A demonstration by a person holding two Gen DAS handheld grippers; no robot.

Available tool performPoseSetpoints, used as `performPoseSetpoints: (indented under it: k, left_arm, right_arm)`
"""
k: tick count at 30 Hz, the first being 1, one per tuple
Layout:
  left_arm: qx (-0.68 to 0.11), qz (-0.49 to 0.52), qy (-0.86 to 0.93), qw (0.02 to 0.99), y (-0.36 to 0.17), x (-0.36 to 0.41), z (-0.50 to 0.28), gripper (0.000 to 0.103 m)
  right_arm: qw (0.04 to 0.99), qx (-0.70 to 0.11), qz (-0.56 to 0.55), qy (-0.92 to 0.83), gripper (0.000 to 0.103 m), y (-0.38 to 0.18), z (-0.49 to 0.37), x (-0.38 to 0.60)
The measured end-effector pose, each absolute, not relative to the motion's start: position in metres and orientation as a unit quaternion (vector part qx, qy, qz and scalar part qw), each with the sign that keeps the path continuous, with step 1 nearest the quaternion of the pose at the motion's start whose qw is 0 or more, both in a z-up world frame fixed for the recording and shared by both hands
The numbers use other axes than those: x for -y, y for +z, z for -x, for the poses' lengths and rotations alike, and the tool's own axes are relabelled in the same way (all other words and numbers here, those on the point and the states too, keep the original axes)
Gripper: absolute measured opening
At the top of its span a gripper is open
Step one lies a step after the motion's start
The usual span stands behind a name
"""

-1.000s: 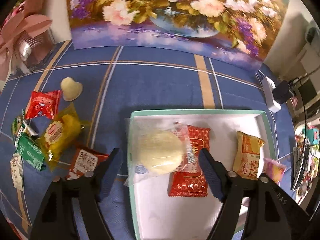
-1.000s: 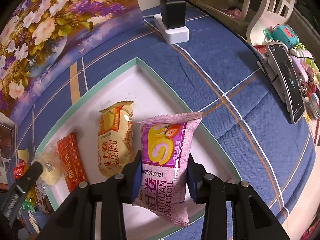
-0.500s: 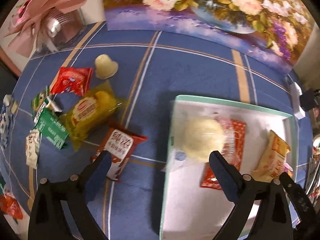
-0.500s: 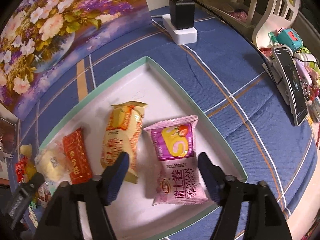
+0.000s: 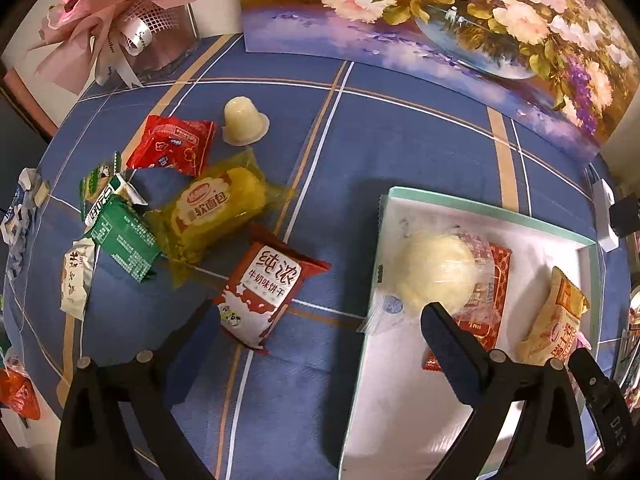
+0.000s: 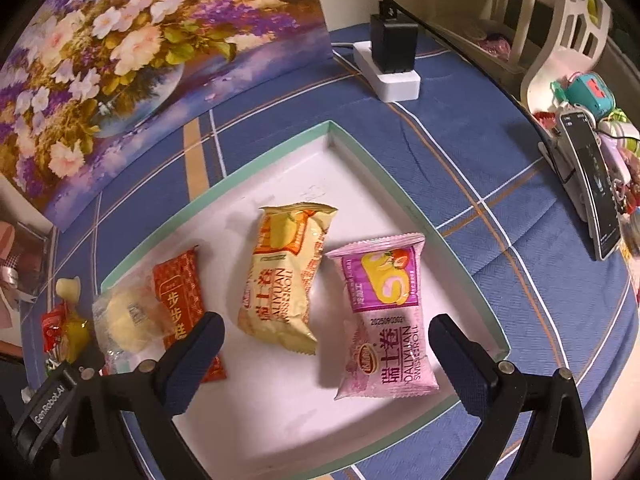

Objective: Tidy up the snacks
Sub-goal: 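Withdraw both tools from the tray back toward the snack pile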

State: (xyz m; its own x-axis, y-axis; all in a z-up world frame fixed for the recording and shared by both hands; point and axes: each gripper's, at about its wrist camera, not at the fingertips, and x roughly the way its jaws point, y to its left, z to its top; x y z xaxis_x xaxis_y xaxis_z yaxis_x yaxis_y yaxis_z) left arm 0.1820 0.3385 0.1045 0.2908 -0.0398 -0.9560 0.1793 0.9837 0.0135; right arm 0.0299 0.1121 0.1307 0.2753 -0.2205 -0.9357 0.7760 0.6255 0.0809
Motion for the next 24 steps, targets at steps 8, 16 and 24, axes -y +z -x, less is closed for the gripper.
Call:
performPoseSetpoints:
  k: [8, 16, 24]
  left_arm:
    - [-0.577, -0.078, -0.049, 0.811, 0.118, -0.348, -0.181, 0.1]
    - [-0.556, -0.076, -0.029, 0.827, 0.141, -0.381, -0.188, 0.1]
    - [-0.531, -0.048, 0.01, 0.846, 0.165, -0.438, -0.197, 0.1]
  right_arm:
    - [0.758, -0.503, -0.267, -0.317, 0.103, 0.14, -0.035, -0.131]
    - [0.783, -0.497, -0.253, -0.274, 0.103, 0.153, -0.045, -0.168]
    - [0.813, -0.492, -0.221, -0.22, 0.103, 0.163, -0.063, -0.213]
